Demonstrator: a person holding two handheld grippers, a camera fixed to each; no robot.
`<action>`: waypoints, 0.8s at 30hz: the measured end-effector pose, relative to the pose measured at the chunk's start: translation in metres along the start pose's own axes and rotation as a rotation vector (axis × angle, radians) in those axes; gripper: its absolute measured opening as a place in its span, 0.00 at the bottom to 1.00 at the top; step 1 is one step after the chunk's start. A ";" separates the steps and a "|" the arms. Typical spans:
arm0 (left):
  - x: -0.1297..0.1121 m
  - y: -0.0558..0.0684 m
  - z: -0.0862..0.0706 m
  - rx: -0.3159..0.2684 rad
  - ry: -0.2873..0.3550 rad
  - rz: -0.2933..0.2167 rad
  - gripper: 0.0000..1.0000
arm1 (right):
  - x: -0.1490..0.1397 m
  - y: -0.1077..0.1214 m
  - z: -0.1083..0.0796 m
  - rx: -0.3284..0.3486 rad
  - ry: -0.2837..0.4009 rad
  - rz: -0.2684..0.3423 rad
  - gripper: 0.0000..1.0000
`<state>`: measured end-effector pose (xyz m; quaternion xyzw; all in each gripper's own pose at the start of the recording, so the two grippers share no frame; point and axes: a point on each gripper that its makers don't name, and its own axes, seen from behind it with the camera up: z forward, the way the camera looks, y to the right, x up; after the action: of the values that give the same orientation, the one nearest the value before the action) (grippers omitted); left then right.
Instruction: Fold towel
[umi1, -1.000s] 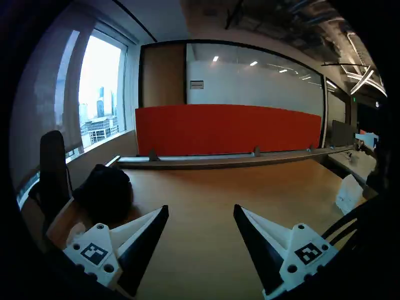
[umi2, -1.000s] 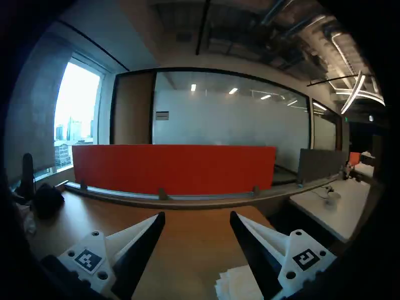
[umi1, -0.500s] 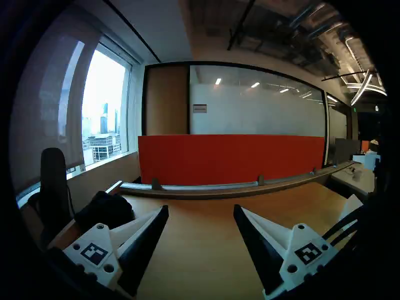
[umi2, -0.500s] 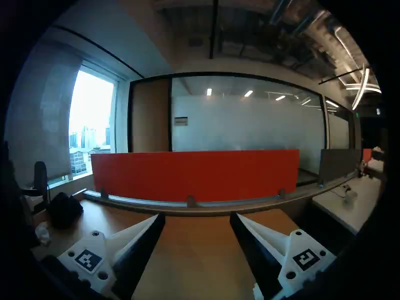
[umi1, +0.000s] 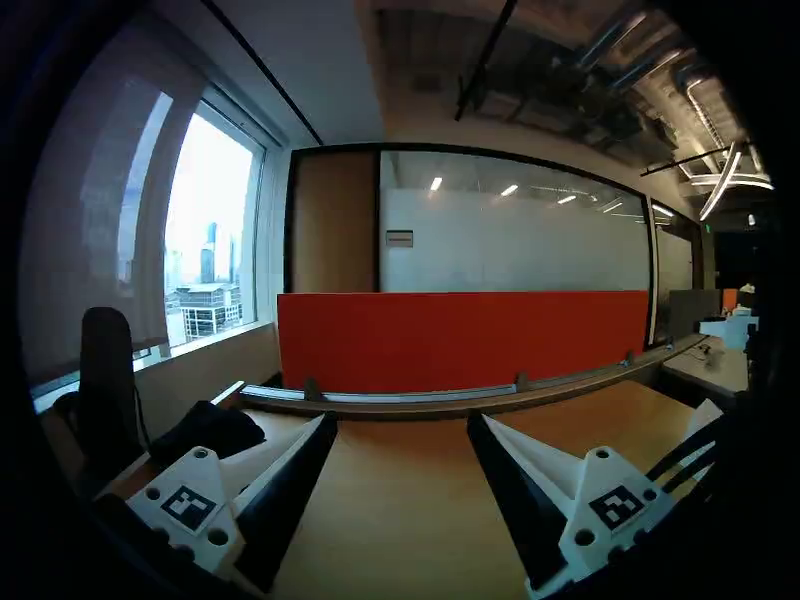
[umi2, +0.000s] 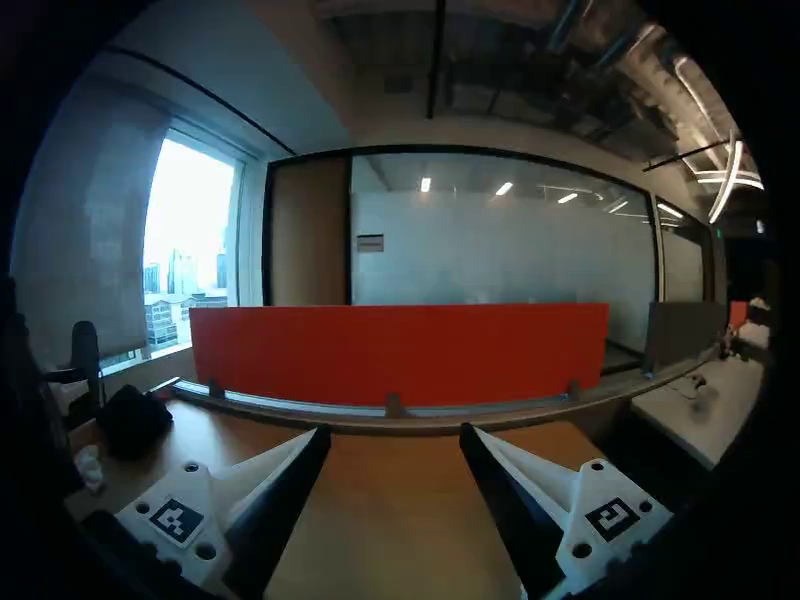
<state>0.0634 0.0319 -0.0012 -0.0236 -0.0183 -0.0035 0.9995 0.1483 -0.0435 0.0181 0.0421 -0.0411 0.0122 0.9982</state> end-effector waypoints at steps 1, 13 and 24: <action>-0.001 0.001 0.000 -0.003 0.002 0.001 0.97 | 0.000 -0.001 0.000 0.000 0.000 -0.003 1.00; -0.025 0.005 0.000 -0.014 0.043 -0.010 0.97 | 0.001 -0.017 -0.010 0.002 0.016 -0.030 1.00; -0.078 -0.004 0.004 0.000 0.064 0.000 0.97 | -0.023 -0.024 -0.008 -0.016 0.014 -0.063 1.00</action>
<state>-0.0143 0.0289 0.0001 -0.0235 0.0137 -0.0044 0.9996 0.1267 -0.0674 0.0059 0.0352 -0.0331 -0.0191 0.9986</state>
